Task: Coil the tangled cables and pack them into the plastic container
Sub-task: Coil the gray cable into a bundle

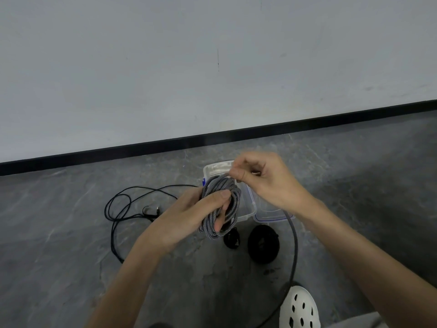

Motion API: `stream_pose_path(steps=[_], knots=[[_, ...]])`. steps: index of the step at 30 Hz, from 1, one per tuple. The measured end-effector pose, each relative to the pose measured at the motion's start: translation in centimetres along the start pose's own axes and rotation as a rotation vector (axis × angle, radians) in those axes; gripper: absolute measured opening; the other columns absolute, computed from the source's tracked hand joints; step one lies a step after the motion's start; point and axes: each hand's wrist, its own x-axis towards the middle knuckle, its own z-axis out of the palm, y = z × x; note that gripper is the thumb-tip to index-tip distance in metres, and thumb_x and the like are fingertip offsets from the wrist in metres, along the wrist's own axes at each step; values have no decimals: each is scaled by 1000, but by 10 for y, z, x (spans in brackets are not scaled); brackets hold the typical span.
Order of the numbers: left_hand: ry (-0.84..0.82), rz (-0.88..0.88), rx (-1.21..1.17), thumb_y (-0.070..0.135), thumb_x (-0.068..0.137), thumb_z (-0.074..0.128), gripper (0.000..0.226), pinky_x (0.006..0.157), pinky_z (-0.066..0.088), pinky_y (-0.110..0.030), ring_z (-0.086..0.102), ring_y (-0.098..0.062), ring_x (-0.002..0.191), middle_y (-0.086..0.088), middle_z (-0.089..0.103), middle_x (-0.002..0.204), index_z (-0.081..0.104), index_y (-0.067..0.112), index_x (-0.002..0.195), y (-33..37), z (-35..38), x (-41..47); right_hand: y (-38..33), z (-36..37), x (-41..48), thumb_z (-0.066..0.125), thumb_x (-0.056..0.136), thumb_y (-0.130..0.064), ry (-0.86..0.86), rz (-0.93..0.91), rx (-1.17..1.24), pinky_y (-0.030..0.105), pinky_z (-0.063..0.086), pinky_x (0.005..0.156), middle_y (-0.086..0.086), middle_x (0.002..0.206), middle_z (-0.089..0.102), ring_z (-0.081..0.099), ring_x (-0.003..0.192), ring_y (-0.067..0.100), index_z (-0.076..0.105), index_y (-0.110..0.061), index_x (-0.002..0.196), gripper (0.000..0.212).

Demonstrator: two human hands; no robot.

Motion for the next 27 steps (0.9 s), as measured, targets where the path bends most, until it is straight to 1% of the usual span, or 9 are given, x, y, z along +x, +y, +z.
stream_pose_path(steps=[4,7,11,12,16,18,20,23,27], knots=[[-10,39,-136,48,94,48,36,64,40,-24,45,-16,61,4,50,57,55,18,76,-1,-3,0,6,-2,0,60,92,-10,-34,7,-14,37,47,63,4,69,63,57,63,25,69,-10,88,10],[32,77,-241,49,93,46,34,69,40,-28,39,-25,66,6,48,56,57,23,75,0,-3,2,13,1,-3,52,96,-6,-52,35,-17,28,40,54,8,64,57,48,55,17,69,-3,98,18],[43,101,-371,47,93,45,33,71,44,-26,42,-23,70,6,47,56,60,23,76,2,-3,3,12,16,-2,45,100,-7,-30,96,98,31,37,45,30,67,56,45,48,22,67,-2,103,22],[47,106,-389,46,93,45,33,71,45,-25,43,-22,70,6,47,57,60,23,76,3,-3,3,12,19,-2,44,100,-7,-27,111,113,31,37,44,31,67,55,44,47,21,66,-4,103,23],[123,130,-396,42,96,48,32,70,49,-23,52,-15,69,5,48,58,56,16,78,3,1,3,15,32,-6,39,102,-6,20,146,114,21,38,44,3,62,55,45,45,8,62,-4,112,26],[169,161,-374,43,95,49,32,70,49,-23,52,-13,69,5,49,61,56,16,79,2,3,5,17,37,-10,37,101,-1,33,156,69,12,36,50,-11,61,53,50,46,1,59,-1,117,27],[228,197,-346,46,93,47,33,74,50,-24,53,-14,72,6,52,64,59,20,77,3,4,7,17,43,-14,34,101,-1,6,217,48,13,35,50,-9,56,49,48,43,1,57,-2,113,26],[385,229,-365,47,89,53,30,81,50,-23,61,-10,78,6,61,70,67,25,76,3,-3,8,12,57,-23,31,102,-5,-142,318,40,23,37,48,7,62,52,42,37,3,50,-3,105,20],[600,223,-288,48,90,53,33,78,47,-22,59,-7,73,7,62,69,67,29,67,0,-8,7,-1,75,-30,33,103,-8,-225,395,150,13,33,41,1,62,46,43,35,-2,49,-3,105,18]])
